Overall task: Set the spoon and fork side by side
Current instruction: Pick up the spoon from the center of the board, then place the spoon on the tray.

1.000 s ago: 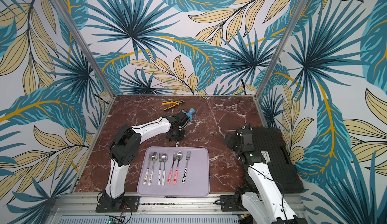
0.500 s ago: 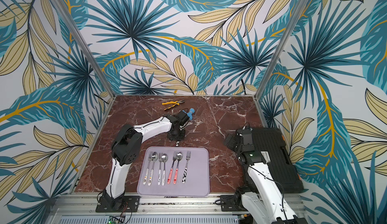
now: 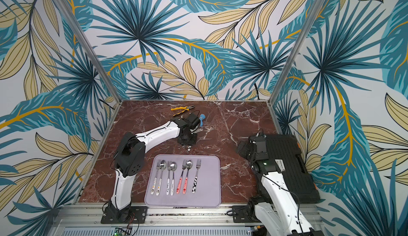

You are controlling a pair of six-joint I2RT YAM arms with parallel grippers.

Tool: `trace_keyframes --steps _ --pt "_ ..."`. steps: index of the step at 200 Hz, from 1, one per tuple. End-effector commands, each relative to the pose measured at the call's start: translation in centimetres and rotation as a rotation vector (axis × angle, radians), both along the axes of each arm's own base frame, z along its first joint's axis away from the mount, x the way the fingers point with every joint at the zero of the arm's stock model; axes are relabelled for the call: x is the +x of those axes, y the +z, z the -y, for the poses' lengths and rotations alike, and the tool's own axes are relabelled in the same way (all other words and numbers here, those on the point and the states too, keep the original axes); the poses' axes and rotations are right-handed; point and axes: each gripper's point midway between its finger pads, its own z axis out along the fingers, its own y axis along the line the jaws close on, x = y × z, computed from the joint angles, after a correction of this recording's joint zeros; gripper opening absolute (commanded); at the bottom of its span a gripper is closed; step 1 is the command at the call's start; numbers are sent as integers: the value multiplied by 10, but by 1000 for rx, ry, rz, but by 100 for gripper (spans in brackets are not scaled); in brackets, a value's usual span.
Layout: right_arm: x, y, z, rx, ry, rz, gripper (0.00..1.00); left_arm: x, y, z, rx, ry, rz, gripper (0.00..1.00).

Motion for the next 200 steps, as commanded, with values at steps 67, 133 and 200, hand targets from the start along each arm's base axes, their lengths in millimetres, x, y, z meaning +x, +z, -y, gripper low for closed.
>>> trace_keyframes --steps 67,133,200 --pt "-4 3 -4 20 20 19 100 -98 31 45 -79 -75 27 2" --pt "-5 5 -2 7 11 38 99 -172 -1 68 -56 -125 -12 3" --pt "-7 7 -1 6 8 47 100 -201 -31 67 -47 -84 -49 3"
